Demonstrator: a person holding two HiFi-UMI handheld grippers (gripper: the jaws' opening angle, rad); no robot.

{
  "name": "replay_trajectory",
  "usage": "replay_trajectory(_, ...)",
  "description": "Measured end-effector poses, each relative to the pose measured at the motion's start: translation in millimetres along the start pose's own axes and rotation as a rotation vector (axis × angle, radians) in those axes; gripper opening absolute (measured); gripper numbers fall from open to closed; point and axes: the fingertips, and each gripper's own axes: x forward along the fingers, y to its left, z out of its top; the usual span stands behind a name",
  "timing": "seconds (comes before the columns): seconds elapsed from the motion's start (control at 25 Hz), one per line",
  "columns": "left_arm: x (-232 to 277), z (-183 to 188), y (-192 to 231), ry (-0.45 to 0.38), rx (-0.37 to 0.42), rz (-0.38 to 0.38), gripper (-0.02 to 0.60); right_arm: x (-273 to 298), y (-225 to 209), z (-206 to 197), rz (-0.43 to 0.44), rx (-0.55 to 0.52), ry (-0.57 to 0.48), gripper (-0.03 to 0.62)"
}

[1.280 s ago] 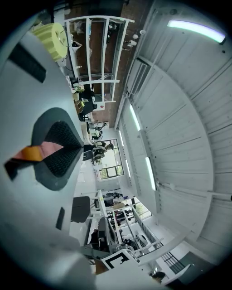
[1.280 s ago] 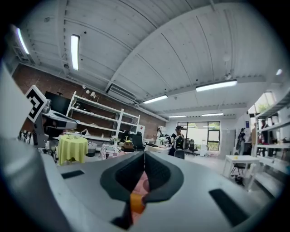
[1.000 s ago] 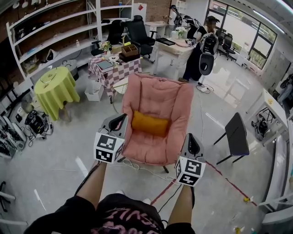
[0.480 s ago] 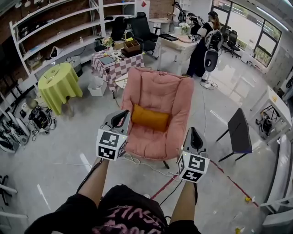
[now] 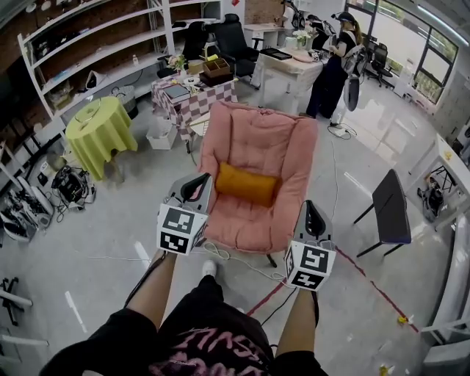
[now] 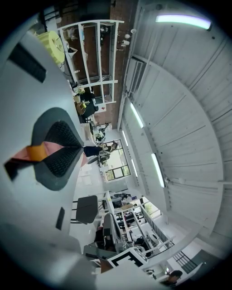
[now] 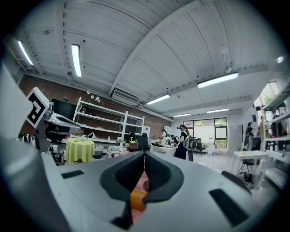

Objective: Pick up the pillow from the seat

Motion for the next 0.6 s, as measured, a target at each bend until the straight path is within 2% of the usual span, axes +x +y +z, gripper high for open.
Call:
replay_trajectory(0.4,27.2,-13.0,23.2,0.001,-0.027,0.002,0.009,35.7,9.4,1.3,0.003,-0.048,0.005,0.021)
replay_trajectory(0.6,47.6,-28.7,35.7,0.019,-0.057,-0.001,0.009,63.0,14.3,-9.8,0.017,0.004,0.026,0.021)
